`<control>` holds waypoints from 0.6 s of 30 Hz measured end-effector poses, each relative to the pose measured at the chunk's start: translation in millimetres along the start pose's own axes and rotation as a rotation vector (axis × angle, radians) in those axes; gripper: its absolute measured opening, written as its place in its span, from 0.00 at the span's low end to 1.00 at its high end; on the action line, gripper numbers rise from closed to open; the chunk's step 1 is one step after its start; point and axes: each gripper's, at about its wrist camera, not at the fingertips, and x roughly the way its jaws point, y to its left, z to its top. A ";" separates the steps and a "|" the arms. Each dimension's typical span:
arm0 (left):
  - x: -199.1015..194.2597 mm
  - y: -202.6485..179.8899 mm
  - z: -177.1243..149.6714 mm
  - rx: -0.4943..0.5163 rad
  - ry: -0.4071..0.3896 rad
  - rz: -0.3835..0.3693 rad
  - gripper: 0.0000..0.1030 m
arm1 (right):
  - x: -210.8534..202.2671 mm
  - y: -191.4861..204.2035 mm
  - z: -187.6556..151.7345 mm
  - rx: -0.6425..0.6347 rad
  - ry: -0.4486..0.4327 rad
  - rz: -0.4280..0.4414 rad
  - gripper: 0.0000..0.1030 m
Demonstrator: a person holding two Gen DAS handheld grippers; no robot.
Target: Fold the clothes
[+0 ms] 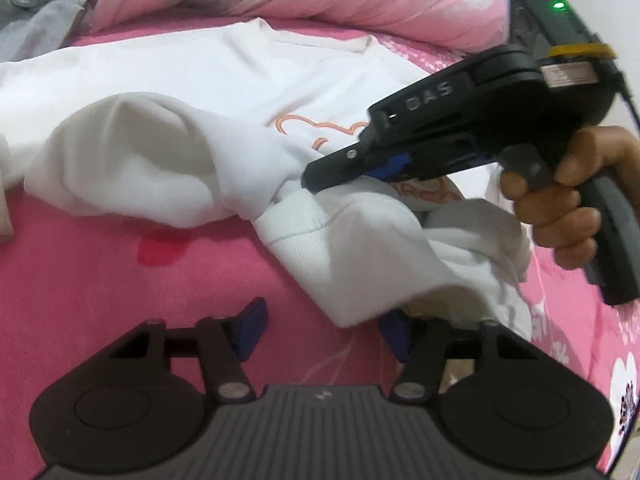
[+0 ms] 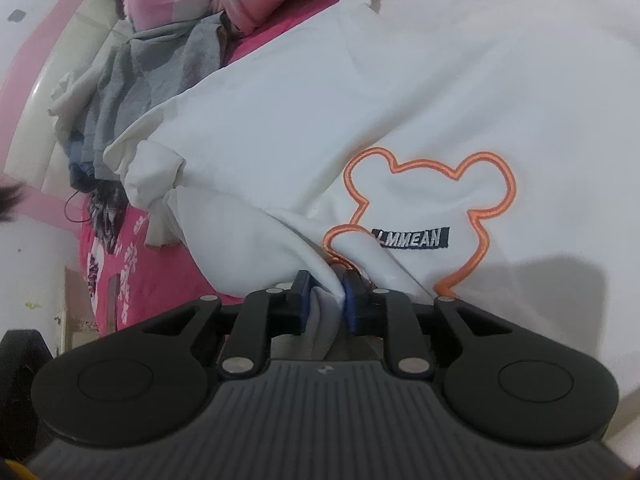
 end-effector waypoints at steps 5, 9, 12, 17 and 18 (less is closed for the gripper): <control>-7.0 5.8 4.5 0.002 -0.024 -0.009 0.49 | -34.1 27.9 -7.3 -0.112 -0.035 -0.097 0.35; -17.5 16.3 13.1 -0.004 -0.052 -0.013 0.49 | -68.5 58.7 -30.9 -0.328 -0.048 -0.149 0.44; -25.0 24.0 20.0 -0.004 -0.068 -0.016 0.49 | -82.8 84.2 -55.8 -0.519 -0.001 -0.184 0.49; -28.1 21.3 26.2 0.005 -0.078 -0.010 0.49 | -81.7 126.4 -95.3 -0.766 0.061 -0.187 0.60; -29.0 21.0 26.5 0.008 -0.077 -0.010 0.49 | -78.1 133.0 -102.2 -0.810 0.061 -0.191 0.65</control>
